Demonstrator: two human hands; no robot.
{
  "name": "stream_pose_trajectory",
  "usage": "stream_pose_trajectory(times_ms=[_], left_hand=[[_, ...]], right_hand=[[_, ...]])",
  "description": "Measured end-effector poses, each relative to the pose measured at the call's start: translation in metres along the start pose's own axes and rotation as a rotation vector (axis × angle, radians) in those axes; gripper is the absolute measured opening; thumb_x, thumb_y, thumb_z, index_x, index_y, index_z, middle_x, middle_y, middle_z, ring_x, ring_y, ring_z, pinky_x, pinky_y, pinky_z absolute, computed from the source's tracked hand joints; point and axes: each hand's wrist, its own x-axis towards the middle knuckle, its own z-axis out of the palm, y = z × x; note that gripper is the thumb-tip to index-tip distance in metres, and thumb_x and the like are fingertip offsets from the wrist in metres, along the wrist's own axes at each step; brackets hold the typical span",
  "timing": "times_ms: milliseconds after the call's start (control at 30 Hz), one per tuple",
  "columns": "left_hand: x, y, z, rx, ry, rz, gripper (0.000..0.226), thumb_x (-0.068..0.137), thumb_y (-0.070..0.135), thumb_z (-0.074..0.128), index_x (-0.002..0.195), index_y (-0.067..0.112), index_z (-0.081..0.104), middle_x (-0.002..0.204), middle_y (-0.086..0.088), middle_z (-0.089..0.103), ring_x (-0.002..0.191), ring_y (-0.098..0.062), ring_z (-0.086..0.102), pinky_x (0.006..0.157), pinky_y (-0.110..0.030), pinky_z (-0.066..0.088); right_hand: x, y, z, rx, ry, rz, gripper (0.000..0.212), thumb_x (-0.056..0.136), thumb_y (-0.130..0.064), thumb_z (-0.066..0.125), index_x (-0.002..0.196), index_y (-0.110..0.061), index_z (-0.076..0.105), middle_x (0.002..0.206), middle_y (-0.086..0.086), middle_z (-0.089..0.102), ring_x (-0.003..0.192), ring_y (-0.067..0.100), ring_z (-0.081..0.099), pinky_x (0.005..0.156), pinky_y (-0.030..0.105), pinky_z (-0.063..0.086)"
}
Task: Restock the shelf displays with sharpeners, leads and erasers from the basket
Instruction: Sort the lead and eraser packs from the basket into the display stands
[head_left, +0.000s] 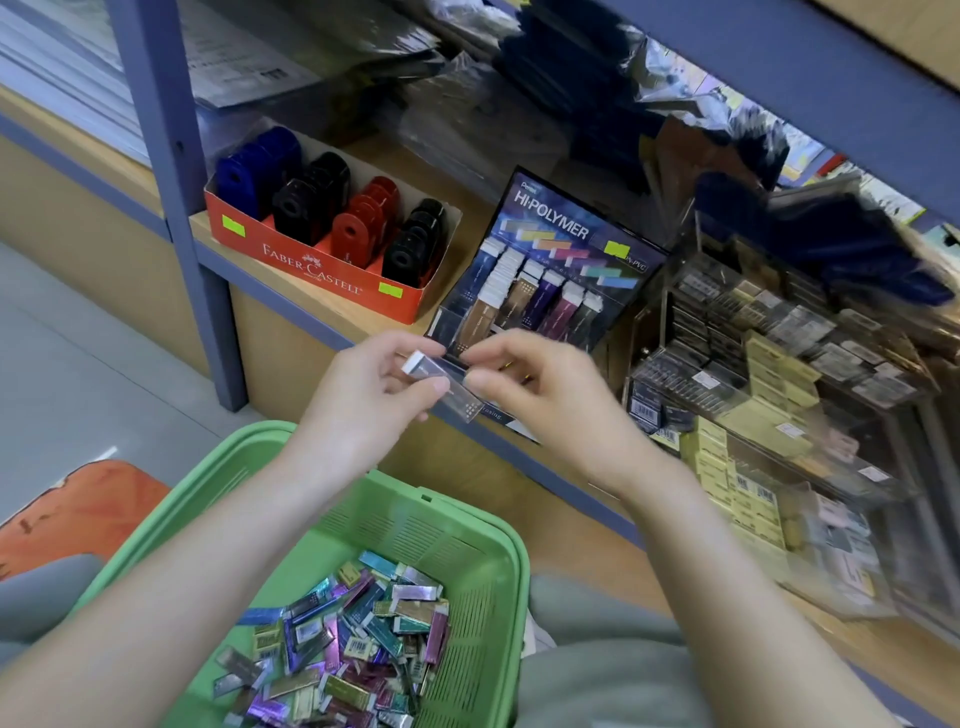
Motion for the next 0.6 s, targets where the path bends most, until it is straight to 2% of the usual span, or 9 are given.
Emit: stream_pose_trajectory(times_ms=[100, 200, 300, 400, 500, 600], left_hand=[[-0.002, 0.006, 0.001, 0.026, 0.13, 0.116, 0.027, 0.082, 0.013, 0.07, 0.088, 0.03, 0.05, 0.078, 0.004, 0.064, 0.068, -0.009, 0.062, 0.065, -0.013, 0.049], [-0.007, 0.008, 0.003, 0.065, 0.151, 0.218, 0.026, 0.083, 0.013, 0.069, 0.087, 0.032, 0.051, 0.079, 0.01, 0.062, 0.074, -0.009, 0.06, 0.07, -0.02, 0.05], [-0.011, 0.008, 0.005, 0.122, 0.106, 0.308, 0.03, 0.084, 0.011, 0.067, 0.089, 0.039, 0.058, 0.08, 0.015, 0.063, 0.076, -0.002, 0.057, 0.068, -0.011, 0.045], [-0.014, 0.006, 0.009, 0.174, 0.055, 0.365, 0.027, 0.086, 0.007, 0.064, 0.09, 0.033, 0.068, 0.084, 0.014, 0.062, 0.078, 0.002, 0.055, 0.068, -0.004, 0.04], [-0.017, 0.001, 0.013, 0.22, 0.045, 0.381, 0.027, 0.089, 0.004, 0.06, 0.096, 0.029, 0.068, 0.088, 0.013, 0.059, 0.083, 0.004, 0.054, 0.072, -0.002, 0.038], [-0.022, -0.01, 0.015, 0.333, 0.028, 0.415, 0.029, 0.09, 0.005, 0.057, 0.11, 0.026, 0.062, 0.096, 0.019, 0.053, 0.092, 0.009, 0.051, 0.077, 0.001, 0.034]], right_hand=[[-0.009, -0.001, 0.019, -0.011, -0.009, -0.048, 0.022, 0.085, -0.016, 0.07, 0.105, -0.022, 0.061, 0.084, -0.015, 0.06, 0.078, -0.001, 0.056, 0.071, 0.01, 0.044], [-0.015, -0.001, 0.029, -0.014, 0.067, -0.057, 0.02, 0.084, -0.017, 0.071, 0.098, -0.024, 0.057, 0.078, -0.016, 0.056, 0.075, 0.0, 0.054, 0.069, 0.009, 0.043], [-0.019, -0.001, 0.033, -0.034, 0.082, -0.067, 0.013, 0.086, -0.024, 0.068, 0.091, -0.016, 0.059, 0.08, -0.011, 0.061, 0.078, 0.002, 0.055, 0.069, 0.013, 0.045], [-0.021, 0.0, 0.03, 0.029, 0.158, -0.072, 0.008, 0.089, -0.022, 0.065, 0.089, -0.018, 0.059, 0.077, -0.013, 0.062, 0.076, 0.004, 0.059, 0.067, 0.015, 0.047], [-0.023, 0.001, 0.024, 0.109, 0.176, -0.05, 0.006, 0.089, -0.017, 0.065, 0.09, -0.016, 0.059, 0.078, -0.005, 0.066, 0.074, 0.009, 0.066, 0.072, 0.03, 0.056], [-0.023, 0.007, 0.015, 0.116, 0.255, -0.044, 0.009, 0.091, -0.014, 0.062, 0.095, -0.018, 0.055, 0.08, -0.006, 0.064, 0.07, 0.005, 0.066, 0.07, 0.024, 0.056]])
